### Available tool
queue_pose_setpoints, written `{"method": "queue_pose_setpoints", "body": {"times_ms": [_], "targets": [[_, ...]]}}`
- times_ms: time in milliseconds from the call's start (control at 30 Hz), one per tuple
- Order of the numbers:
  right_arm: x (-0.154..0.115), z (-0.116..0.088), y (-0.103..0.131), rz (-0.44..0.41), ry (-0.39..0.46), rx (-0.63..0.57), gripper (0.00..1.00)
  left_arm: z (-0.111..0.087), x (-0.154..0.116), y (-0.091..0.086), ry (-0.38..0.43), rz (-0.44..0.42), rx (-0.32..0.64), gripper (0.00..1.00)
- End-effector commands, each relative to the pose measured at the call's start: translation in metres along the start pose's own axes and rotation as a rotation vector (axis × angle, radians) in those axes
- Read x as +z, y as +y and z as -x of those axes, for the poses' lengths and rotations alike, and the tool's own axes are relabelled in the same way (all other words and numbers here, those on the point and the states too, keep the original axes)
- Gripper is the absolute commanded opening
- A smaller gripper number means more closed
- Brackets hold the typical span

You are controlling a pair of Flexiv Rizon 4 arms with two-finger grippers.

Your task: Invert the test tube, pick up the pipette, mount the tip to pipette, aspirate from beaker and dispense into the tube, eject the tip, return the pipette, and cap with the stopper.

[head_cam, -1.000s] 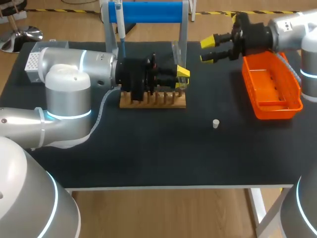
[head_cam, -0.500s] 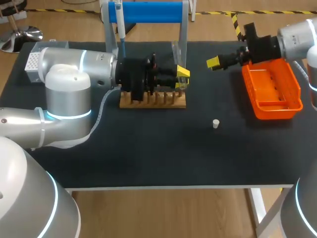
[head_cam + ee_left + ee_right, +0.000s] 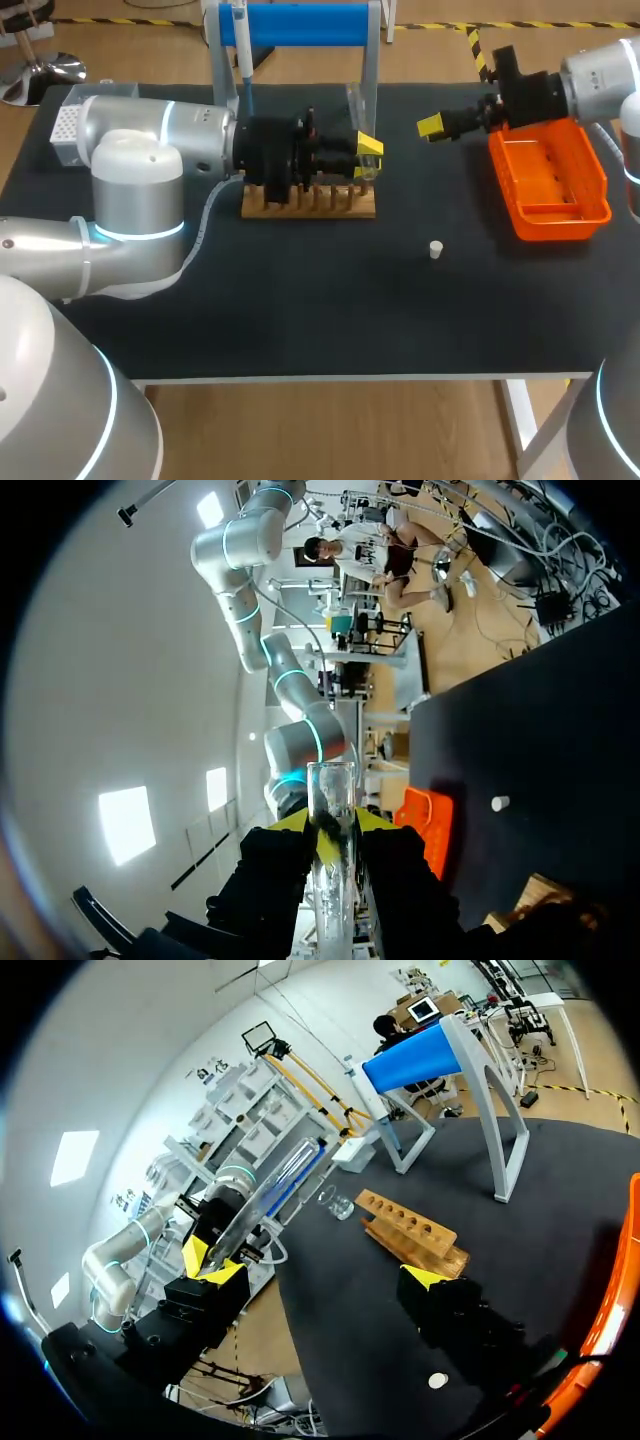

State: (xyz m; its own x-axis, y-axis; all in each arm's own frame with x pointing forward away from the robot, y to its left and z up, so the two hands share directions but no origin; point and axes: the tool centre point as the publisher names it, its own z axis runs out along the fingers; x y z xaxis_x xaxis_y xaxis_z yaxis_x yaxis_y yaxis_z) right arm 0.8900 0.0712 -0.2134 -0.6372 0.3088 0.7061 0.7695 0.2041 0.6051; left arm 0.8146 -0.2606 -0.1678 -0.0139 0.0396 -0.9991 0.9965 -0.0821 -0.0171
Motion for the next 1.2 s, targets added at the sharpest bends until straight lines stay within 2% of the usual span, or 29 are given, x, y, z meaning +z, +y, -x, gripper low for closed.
{"method": "queue_pose_setpoints", "body": {"times_ms": [33, 267, 467, 633, 800, 1200], "targets": [[0.006, 0.005, -0.005, -0.036, -0.057, -0.055, 1.00, 0.000, 0.000, 0.000, -0.001, 0.001, 0.003, 0.00], [0.026, 0.019, -0.017, -0.038, -0.096, -0.100, 1.00, 0.000, 0.000, 0.000, -0.001, 0.001, 0.003, 0.00], [0.046, 0.035, -0.022, -0.075, -0.216, -0.235, 1.00, 0.000, 0.000, 0.000, -0.001, 0.001, 0.003, 0.00], [0.057, 0.046, -0.025, -0.066, -0.273, -0.314, 1.00, 0.000, 0.000, 0.000, -0.001, 0.001, 0.003, 0.00], [0.064, 0.055, -0.033, -0.054, -0.300, -0.343, 1.00, 0.000, 0.000, 0.000, -0.001, 0.001, 0.003, 0.00], [0.083, 0.066, -0.047, -0.100, -0.352, -0.477, 1.00, 0.000, 0.000, 0.000, -0.001, 0.001, 0.003, 0.00]]}}
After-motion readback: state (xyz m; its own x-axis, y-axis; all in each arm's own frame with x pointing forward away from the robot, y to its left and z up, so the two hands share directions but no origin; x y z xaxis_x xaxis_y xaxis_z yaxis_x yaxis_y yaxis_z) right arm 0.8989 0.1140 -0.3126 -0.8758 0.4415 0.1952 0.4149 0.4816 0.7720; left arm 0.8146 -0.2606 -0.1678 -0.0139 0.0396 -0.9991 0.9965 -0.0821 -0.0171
